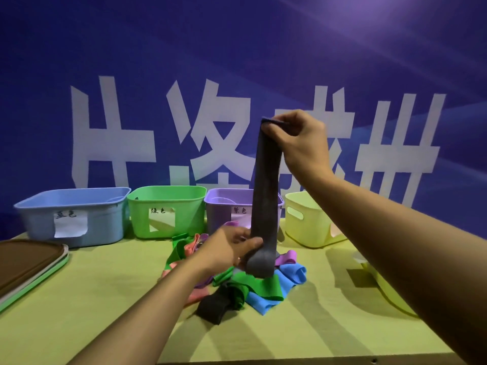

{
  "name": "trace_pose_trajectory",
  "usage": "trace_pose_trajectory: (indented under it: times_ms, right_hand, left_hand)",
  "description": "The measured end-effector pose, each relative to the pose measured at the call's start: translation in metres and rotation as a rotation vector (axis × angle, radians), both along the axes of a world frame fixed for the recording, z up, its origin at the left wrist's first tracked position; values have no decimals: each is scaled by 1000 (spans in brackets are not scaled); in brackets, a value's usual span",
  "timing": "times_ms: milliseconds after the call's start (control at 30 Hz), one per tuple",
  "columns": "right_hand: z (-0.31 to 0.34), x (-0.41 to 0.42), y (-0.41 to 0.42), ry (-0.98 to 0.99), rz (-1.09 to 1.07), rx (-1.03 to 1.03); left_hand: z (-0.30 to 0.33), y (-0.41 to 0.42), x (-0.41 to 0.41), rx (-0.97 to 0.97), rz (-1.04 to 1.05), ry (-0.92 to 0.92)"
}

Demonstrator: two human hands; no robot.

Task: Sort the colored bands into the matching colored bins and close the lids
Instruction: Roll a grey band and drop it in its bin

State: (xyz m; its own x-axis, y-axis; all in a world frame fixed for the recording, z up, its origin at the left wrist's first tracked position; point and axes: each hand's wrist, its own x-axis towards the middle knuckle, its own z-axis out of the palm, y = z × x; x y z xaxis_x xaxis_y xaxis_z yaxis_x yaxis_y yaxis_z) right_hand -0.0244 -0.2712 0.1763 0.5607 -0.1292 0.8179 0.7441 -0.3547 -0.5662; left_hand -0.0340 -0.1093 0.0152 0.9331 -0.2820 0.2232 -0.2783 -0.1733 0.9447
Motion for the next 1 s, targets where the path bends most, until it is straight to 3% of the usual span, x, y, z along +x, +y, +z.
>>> trace_pose_trajectory:
  times_ms: [133,267,400,467,600,700,867,1000]
  right_hand:
    - [-32,4,-1,118,24,-40]
    - [-67,12,0,216,38,-37]
    - [-95,19,2,289,48,-51]
    - [-103,22,4,308,70,-65]
    - [-112,28,8,348,120,-80]
    - [-117,32,10,354,162,-67]
    - [-127,40,14,338,226,-74]
    - [-138,52,16,382,297,-83]
  left_hand:
    - [-16,8,-15,163,-175,173]
    - [-24,13,-27,371,-178,308]
    - [-27,14,-28,811,-44,92]
    - [-25,15,-27,901,39,-14]
    - [-15,21,-23,756,76,-22]
    - [-9,30,-7,537,212,-126]
    - [4,30,18,-22,340,-227]
    - [4,21,38,-184,361,-269]
